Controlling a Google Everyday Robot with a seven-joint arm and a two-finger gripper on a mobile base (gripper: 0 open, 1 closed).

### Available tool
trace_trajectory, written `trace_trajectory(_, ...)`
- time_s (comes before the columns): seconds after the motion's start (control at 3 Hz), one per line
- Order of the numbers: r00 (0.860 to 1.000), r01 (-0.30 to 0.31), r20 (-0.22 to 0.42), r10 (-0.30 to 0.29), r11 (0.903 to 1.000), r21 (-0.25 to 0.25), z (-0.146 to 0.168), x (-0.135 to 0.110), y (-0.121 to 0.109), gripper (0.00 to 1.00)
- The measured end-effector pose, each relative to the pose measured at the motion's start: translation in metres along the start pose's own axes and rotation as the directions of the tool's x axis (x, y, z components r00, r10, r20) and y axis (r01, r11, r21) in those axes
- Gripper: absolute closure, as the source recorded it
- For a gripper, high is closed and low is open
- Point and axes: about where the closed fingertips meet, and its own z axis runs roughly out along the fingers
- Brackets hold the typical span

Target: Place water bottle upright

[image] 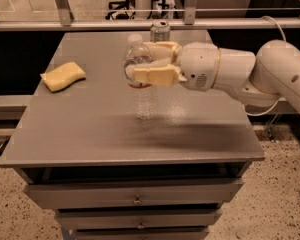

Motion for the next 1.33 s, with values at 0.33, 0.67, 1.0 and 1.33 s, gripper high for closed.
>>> trace_trajectory(0.33,0.999,-0.024,0.041,0.024,0.9997,0.007,-0.007,0.010,0.004,1.00)
trace_trajectory(0.67,0.998,-0.029,0.050,0.029,0.9995,0.008,-0.008,0.012,0.005,1.00)
trace_trajectory(1.0,0.999,-0.030,0.039,0.030,0.9995,-0.007,-0.007,0.013,0.008,0.85)
trace_trajectory(1.33,0.999,-0.024,0.025,0.025,0.9993,-0.028,-0.009,0.015,0.014,0.62)
